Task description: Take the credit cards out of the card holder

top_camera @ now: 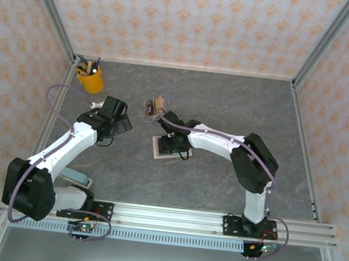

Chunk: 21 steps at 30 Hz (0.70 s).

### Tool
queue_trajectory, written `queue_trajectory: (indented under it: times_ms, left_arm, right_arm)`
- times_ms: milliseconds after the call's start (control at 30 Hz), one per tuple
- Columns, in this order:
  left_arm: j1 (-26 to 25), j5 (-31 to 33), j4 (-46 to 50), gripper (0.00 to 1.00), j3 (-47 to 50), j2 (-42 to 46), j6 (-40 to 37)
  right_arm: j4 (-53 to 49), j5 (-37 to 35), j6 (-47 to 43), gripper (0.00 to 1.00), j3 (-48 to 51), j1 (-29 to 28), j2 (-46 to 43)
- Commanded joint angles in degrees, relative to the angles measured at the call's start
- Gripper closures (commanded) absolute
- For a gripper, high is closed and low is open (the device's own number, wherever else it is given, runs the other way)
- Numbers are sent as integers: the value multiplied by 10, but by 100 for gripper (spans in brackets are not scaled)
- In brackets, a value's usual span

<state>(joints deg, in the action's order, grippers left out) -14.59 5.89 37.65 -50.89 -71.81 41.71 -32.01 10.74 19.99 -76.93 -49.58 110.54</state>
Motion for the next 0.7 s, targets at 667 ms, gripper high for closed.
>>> queue_trajectory:
  times_ms: [667]
  left_arm:
    - [1, -210, -126, 10, 22, -46, -14]
  right_arm:
    - [-25, -14, 28, 68, 9, 32, 38]
